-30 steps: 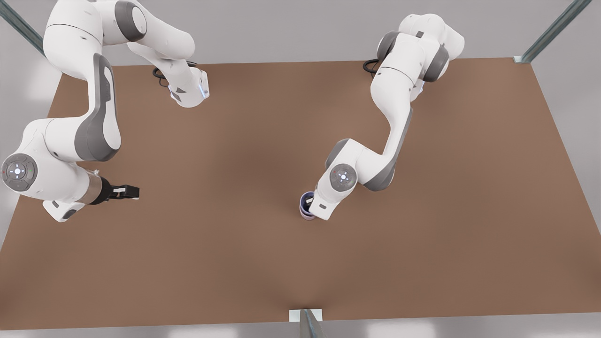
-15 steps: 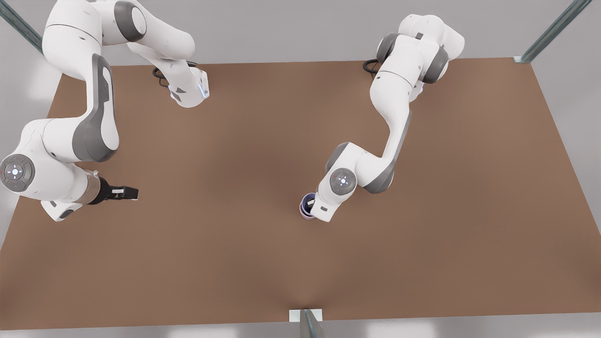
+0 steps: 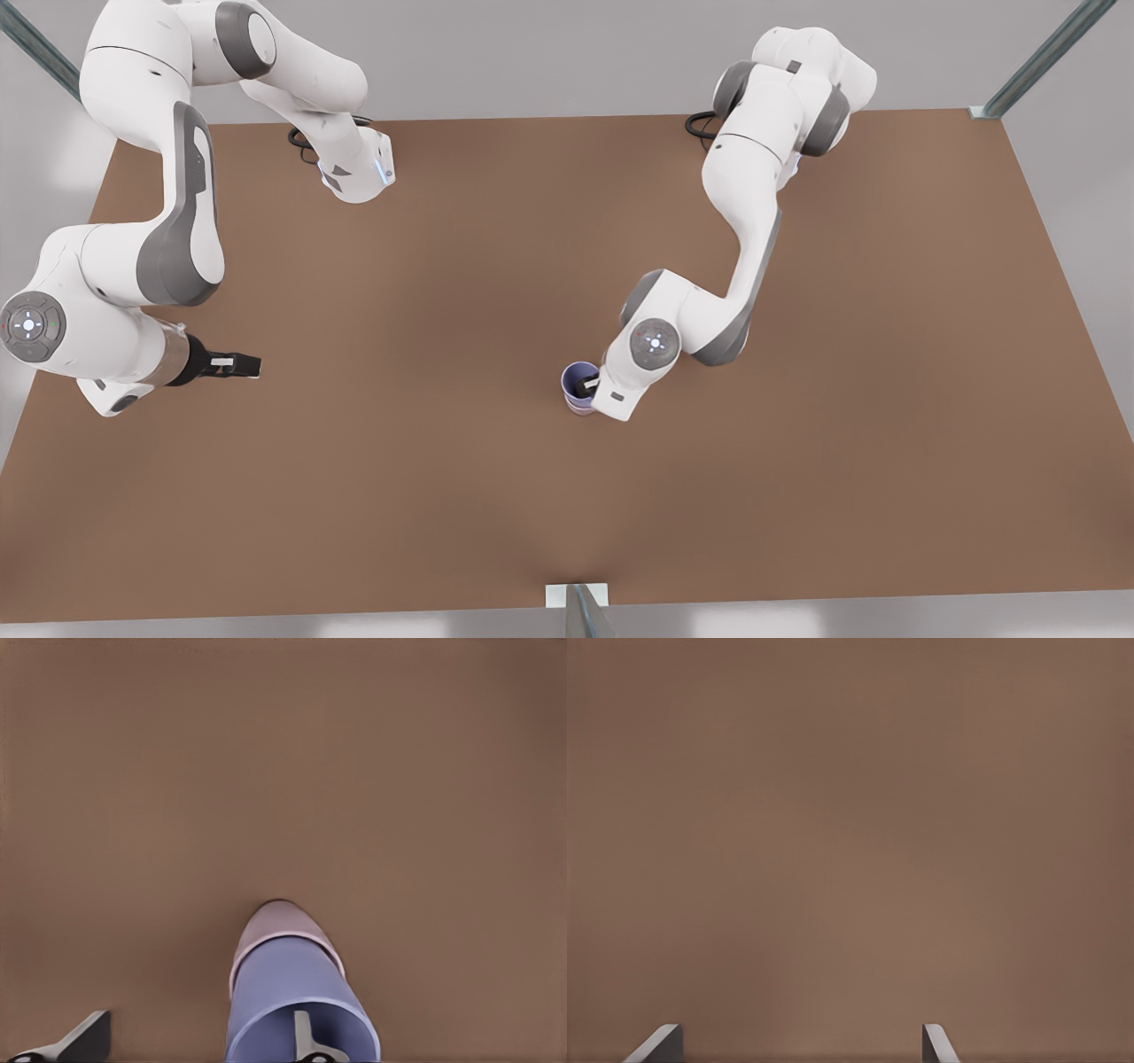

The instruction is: Stack the cups, with the pink cup at the bottom and the purple cup at the top

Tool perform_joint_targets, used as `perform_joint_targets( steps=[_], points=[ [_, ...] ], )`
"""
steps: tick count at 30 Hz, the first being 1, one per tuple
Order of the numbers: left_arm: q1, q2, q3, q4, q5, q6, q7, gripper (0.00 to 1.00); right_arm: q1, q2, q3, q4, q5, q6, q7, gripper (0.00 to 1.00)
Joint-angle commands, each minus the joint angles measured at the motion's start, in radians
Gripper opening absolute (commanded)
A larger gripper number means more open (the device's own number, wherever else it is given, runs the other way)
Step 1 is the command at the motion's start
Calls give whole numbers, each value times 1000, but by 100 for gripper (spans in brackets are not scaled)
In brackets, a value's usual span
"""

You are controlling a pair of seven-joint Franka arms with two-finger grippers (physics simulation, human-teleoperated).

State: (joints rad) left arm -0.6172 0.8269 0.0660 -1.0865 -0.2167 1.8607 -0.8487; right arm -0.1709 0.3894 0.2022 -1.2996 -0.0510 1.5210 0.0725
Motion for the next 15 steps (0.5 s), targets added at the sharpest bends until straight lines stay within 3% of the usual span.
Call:
perform_joint_targets(
  steps=[1, 3, 5, 7, 8, 10, 12, 15],
  points=[
    [5, -11, 0, 0, 0, -14, -1, 100, 1, -1, 0, 0, 0, -1, 20, 100],
    [7, -73, 14, 2, 10, -139, 8, 100, -1, -1, 0, 0, 0, -1, 18, 100],
    [132, -229, 44, 7, 11, -350, 209, 100, -1, -1, 0, 0, 0, -1, 16, 100],
    [188, -284, 190, 8, 26, -466, 548, 100, -2, -1, -1, 0, 0, -1, 15, 100],
    [212, -302, 209, 5, 72, -474, 646, 100, -2, -1, -1, 0, 0, -1, 15, 100],
    [237, -342, 201, -6, 152, -531, 781, 100, -10, -1, -1, -1, 0, -1, 3, 100],
    [301, -479, 69, -209, 224, -419, 778, 100, -10, -1, -1, -1, 0, -1, 3, 100],
    [307, -506, 69, -246, 215, -383, 778, 100, -10, -1, -1, -3, 0, -7, 3, 100]
  ],
)
